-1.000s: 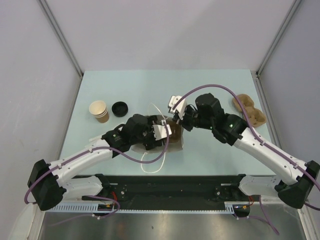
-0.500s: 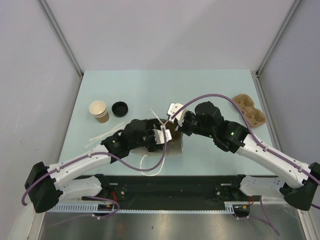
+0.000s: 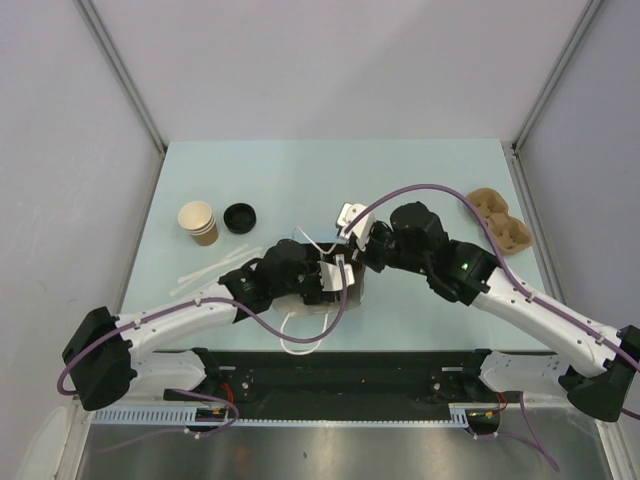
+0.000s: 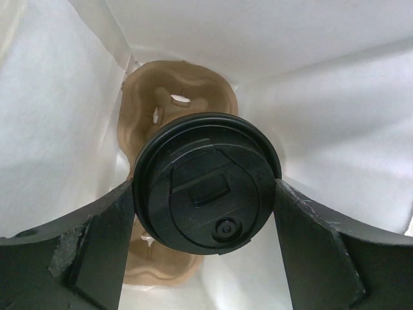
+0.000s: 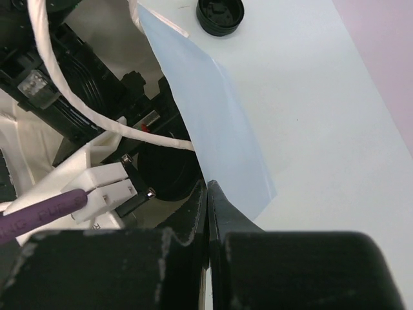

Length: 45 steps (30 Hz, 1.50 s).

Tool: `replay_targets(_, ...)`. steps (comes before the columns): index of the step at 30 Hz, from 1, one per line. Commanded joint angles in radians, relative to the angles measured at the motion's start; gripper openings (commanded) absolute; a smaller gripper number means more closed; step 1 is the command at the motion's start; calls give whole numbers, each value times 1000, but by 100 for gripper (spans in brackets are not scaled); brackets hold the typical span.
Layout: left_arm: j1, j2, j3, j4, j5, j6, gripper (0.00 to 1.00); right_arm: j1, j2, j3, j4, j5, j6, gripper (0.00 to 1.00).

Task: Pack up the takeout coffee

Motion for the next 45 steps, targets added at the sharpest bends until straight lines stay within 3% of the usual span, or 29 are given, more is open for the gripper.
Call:
replay_targets(1, -5, 1, 54, 2, 2, 24, 24, -18, -33, 7, 66, -102, 52, 0)
replay_targets(10, -32, -28, 117, -62, 18, 83, 24, -92, -1, 45, 35, -202, 101, 0)
replay_targets(29, -45, 121, 172, -102, -30, 96, 22, -149, 19, 60, 3, -326, 153, 0)
replay_targets(45, 55, 259, 296, -229, 77, 34, 20, -221, 70, 90, -12, -404, 135, 0)
